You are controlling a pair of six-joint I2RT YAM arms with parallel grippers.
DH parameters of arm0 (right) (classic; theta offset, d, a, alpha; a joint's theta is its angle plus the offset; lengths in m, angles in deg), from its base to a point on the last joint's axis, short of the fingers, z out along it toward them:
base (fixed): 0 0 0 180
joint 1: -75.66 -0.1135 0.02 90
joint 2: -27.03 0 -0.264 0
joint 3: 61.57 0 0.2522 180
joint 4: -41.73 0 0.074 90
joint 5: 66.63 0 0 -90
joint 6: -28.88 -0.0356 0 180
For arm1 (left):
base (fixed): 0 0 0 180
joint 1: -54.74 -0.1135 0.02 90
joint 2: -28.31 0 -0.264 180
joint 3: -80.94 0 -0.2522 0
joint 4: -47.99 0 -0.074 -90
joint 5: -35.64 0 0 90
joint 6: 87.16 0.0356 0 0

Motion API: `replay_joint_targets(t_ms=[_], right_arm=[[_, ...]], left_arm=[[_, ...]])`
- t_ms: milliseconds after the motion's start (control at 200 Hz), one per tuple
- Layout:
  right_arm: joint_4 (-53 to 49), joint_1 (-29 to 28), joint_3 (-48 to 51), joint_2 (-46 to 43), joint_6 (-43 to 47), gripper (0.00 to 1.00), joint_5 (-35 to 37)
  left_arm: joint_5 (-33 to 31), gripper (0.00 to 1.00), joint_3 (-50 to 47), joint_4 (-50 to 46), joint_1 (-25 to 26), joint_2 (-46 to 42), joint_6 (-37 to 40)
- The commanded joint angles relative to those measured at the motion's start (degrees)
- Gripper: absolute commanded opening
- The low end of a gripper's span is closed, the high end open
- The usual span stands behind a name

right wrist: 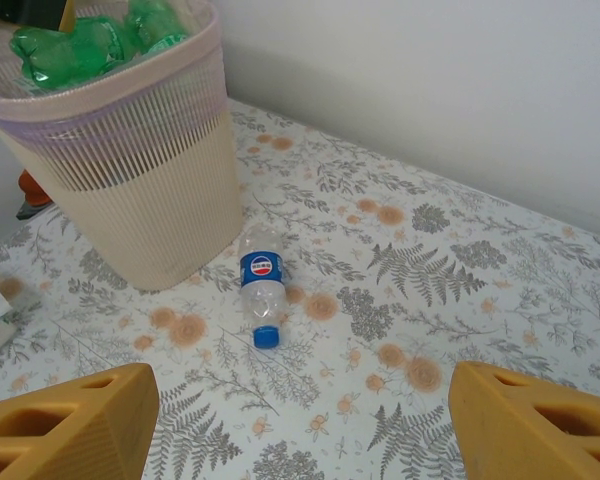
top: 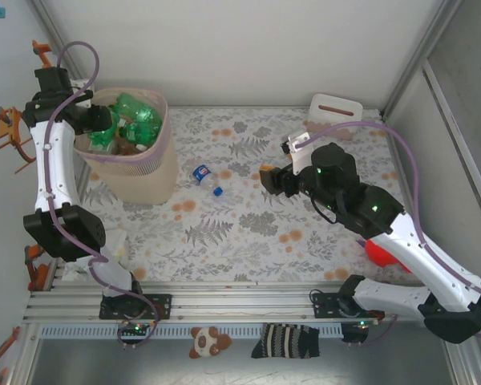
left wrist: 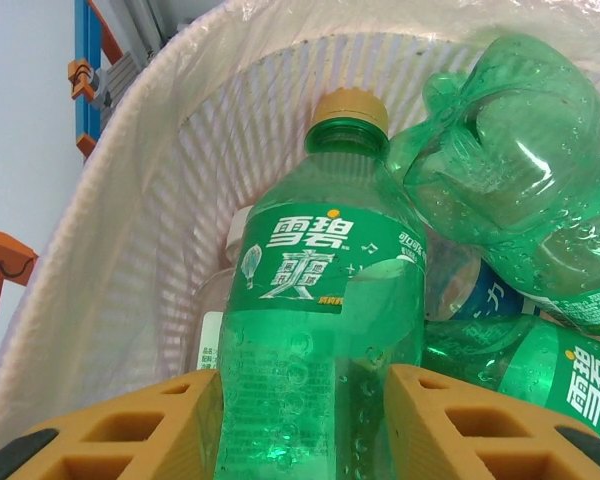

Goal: Put the plastic bottles in the bin

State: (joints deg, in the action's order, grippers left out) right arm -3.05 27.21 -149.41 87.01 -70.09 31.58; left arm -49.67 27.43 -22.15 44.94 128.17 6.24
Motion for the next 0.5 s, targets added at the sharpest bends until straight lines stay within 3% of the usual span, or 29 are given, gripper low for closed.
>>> replay_joint_targets(t_ms=[0,185,351,496], right_arm=[[1.85,0.28,0.76,-1.56,0.37,0.75,0.05],[1.85,0.28,1.05,-2.2,0.1,0.75,-0.03],[1.8,0.3,0.87,-2.67,0.11,0.75,0.04],[1.79,0.33,0.74,-2.55,0.1,0.75,-0.17]], left_arm=[[-5.55,0.45,-2.02,-2.89,-0.39,3.32,0.71],[-8.25,0.46,-2.14,-4.92,-0.05,4.3,0.51],[-14.4,0.58,-1.97,-4.06,0.07,0.92,-0.06],[-14.19,0.65,1.08,-3.91,0.2,-2.12,-0.28]])
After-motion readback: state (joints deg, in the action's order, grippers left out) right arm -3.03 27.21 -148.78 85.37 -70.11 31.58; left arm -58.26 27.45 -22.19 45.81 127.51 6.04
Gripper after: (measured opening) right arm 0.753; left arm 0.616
